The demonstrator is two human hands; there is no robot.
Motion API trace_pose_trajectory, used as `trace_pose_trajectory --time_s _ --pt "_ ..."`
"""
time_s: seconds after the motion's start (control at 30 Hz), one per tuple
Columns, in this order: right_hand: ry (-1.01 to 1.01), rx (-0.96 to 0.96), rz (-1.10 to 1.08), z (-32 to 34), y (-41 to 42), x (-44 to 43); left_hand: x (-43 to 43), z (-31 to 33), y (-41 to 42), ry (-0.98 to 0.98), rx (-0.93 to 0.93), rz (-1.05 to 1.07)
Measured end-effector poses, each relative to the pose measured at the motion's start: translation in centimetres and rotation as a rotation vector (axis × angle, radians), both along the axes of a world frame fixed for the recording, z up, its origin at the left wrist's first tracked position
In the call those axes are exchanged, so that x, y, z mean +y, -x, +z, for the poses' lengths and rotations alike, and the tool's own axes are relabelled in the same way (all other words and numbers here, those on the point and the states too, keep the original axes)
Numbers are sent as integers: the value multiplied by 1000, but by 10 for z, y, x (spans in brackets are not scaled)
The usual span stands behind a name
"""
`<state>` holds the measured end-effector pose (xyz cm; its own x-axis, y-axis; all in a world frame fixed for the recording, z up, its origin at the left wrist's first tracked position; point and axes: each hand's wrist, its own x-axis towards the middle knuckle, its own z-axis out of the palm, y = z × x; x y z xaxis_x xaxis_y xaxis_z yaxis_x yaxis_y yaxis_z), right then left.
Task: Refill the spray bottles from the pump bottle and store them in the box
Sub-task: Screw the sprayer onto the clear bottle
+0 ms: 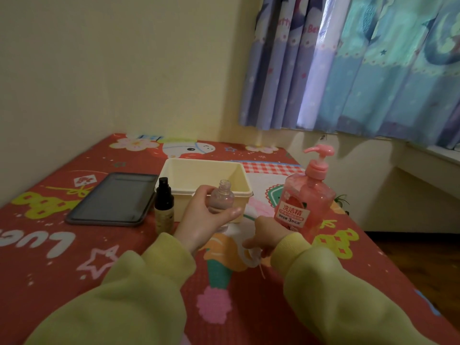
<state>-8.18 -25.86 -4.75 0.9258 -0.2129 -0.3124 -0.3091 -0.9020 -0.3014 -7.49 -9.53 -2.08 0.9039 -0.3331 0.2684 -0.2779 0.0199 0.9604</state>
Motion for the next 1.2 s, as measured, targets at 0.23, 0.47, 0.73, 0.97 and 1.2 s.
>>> trace_pose_trajectory --time_s 0.23,0.47,0.73,0.97,1.2 --pt "-1 18 1 -10 1 1 1 -3 0 8 23 -3" --pt "-151 -252 -4 23 -7 12 -2 10 -1 53 8 -3" --pt "-180 -552 26 107 -19 21 -6 50 -10 126 -75 -18" --pt "-282 -944 116 183 -17 27 -7 83 -14 161 -122 -37" --pt "-408 -1129 208 232 -10 35 -11 102 -15 147 -133 -21"
